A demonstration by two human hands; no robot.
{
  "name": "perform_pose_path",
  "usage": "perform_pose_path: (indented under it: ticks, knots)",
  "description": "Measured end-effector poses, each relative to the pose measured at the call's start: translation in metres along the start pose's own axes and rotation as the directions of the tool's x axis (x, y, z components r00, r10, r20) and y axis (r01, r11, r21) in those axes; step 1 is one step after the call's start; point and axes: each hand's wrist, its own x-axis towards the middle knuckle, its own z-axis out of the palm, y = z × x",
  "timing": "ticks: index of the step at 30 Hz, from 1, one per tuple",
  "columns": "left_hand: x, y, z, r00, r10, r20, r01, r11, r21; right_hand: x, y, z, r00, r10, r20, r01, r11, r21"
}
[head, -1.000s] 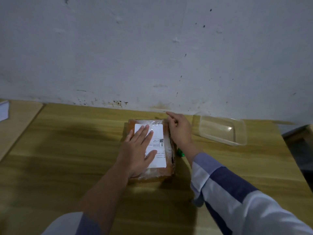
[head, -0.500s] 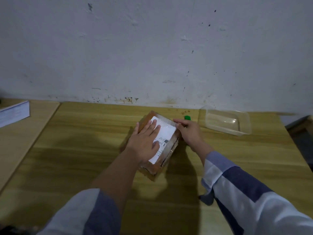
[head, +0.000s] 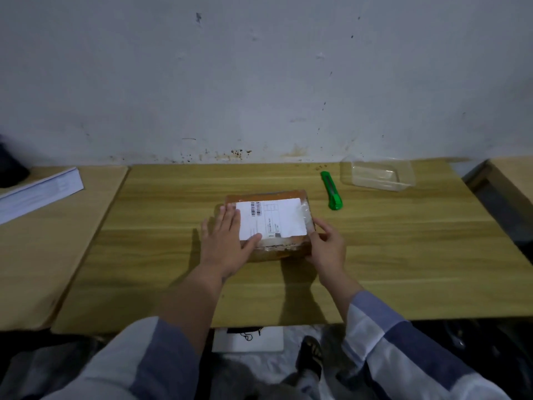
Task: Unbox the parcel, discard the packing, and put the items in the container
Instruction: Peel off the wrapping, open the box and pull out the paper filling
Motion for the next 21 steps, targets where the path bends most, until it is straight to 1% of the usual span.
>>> perform_pose_path:
  ticks: [3, 4, 5, 6, 7, 8, 9, 11, 13, 14, 16, 17, 20, 21]
  knots:
    - [-0.016, -0.011, 0.0, 0.999, -0.022, -0.039, 0.017, 0.993, -0.12, -0.023, 0.003, 0.0, 1.0, -0.005, -0.009, 0.004, 0.998, -0.07]
    - [-0.021, -0.013, -0.001, 0.999, -0.033, -0.03, 0.027, 0.986, -0.166, -0.028, 0.003, -0.001, 1.0, -0.013, 0.0, 0.013, 0.992, -0.129]
    - [-0.025, -0.015, -0.002, 0.999, -0.047, -0.009, 0.044, 0.976, -0.214, -0.032, 0.003, -0.002, 0.999, -0.044, 0.007, 0.045, 0.973, -0.227]
    - [-0.029, -0.017, -0.002, 0.998, -0.064, 0.019, 0.067, 0.961, -0.267, -0.034, 0.002, -0.004, 0.994, -0.112, 0.012, 0.109, 0.927, -0.359]
    - [-0.031, -0.019, -0.002, 0.995, -0.081, 0.055, 0.094, 0.941, -0.324, -0.035, 0.001, -0.006, 0.978, -0.205, 0.035, 0.196, 0.851, -0.487]
    - [-0.033, -0.02, -0.001, 0.991, -0.098, 0.088, 0.124, 0.915, -0.384, -0.036, -0.002, -0.007, 0.95, -0.299, 0.094, 0.297, 0.763, -0.575]
    - [-0.034, -0.022, 0.0, 0.987, -0.114, 0.11, 0.151, 0.885, -0.441, -0.038, -0.006, -0.008, 0.909, -0.373, 0.187, 0.405, 0.68, -0.611]
    - [-0.035, -0.022, 0.002, 0.984, -0.139, 0.113, 0.178, 0.834, -0.522, -0.04, -0.015, -0.004, 0.815, -0.427, 0.393, 0.58, 0.575, -0.577]
    - [-0.035, -0.02, 0.003, 0.983, -0.159, 0.091, 0.182, 0.8, -0.572, -0.04, -0.021, 0.003, 0.749, -0.4, 0.529, 0.661, 0.517, -0.545]
    - [-0.036, -0.019, 0.004, 0.982, -0.17, 0.081, 0.185, 0.778, -0.6, -0.04, -0.023, 0.007, 0.729, -0.374, 0.574, 0.681, 0.488, -0.547]
    - [-0.038, -0.018, 0.006, 0.979, -0.196, 0.059, 0.188, 0.746, -0.638, -0.039, -0.025, 0.013, 0.711, -0.321, 0.626, 0.697, 0.439, -0.567]
    - [-0.039, -0.019, 0.006, 0.976, -0.209, 0.055, 0.195, 0.739, -0.645, -0.038, -0.025, 0.015, 0.711, -0.31, 0.632, 0.696, 0.441, -0.567]
    - [-0.039, -0.019, 0.006, 0.973, -0.228, 0.047, 0.201, 0.723, -0.661, -0.031, -0.024, 0.015, 0.731, -0.3, 0.613, 0.665, 0.515, -0.54]
    - [-0.039, -0.019, 0.005, 0.971, -0.233, 0.046, 0.203, 0.717, -0.667, -0.029, -0.024, 0.015, 0.731, -0.296, 0.616, 0.663, 0.525, -0.534]
